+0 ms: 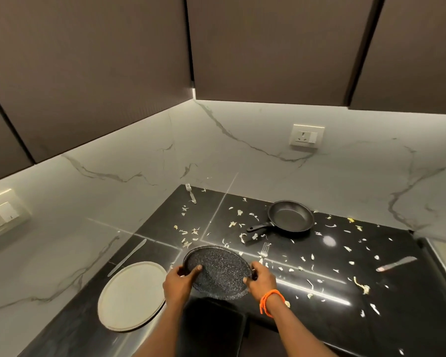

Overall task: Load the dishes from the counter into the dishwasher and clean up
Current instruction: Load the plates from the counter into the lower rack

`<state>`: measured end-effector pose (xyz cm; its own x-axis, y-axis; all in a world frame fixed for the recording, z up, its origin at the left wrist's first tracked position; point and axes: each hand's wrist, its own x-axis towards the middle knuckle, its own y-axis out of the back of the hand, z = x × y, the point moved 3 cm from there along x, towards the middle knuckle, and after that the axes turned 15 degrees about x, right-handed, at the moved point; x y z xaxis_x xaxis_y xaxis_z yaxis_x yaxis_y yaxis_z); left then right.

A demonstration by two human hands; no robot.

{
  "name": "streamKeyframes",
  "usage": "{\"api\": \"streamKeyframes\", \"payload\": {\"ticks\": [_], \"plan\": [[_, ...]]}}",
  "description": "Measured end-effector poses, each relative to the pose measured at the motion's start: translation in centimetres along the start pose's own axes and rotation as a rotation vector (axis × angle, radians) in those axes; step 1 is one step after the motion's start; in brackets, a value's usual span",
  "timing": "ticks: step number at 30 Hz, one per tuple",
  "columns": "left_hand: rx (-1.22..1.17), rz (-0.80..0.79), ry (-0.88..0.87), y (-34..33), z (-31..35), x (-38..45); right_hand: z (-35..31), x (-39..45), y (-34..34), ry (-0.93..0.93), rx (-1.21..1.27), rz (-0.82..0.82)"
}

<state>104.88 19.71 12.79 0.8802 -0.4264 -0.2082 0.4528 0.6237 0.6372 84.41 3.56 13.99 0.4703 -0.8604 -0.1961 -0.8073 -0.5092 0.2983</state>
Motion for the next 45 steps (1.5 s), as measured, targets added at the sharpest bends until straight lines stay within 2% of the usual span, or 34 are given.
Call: {"api": "streamKeyframes", "payload": {"ticks": [8, 12, 18, 25, 34, 39, 45], "plan": [[-0.055, -0.081, -0.163, -3.1, 8.1, -3.2, 0.8, -2.2, 8.1, 0.042, 0.079, 0.178], [-0.057, -0.154, -0.264, -7.2, 12.5, -6.6, 1.6, -4.5, 14.7, 0.061, 0.091, 0.301], [0.021, -0.265, -0.399, -14.0, 18.2, -14.0, 6.2, -9.3, 25.6, 0.039, 0.088, 0.476], [0.084, -0.444, -0.544, -23.0, 23.4, -25.9, 13.5, -17.3, 38.3, -0.033, 0.1, 0.648], [0.175, -0.692, -0.748, -35.5, 26.9, -44.8, 21.4, -33.7, 51.7, -0.195, 0.174, 0.9], [0.326, -0.886, -0.901, -43.2, 25.3, -53.5, 26.5, -43.6, 55.4, -0.302, 0.186, 1.064], [0.442, -1.017, -1.055, -49.7, 27.4, -63.2, 31.4, -49.4, 59.3, -0.437, 0.242, 1.248]]}}
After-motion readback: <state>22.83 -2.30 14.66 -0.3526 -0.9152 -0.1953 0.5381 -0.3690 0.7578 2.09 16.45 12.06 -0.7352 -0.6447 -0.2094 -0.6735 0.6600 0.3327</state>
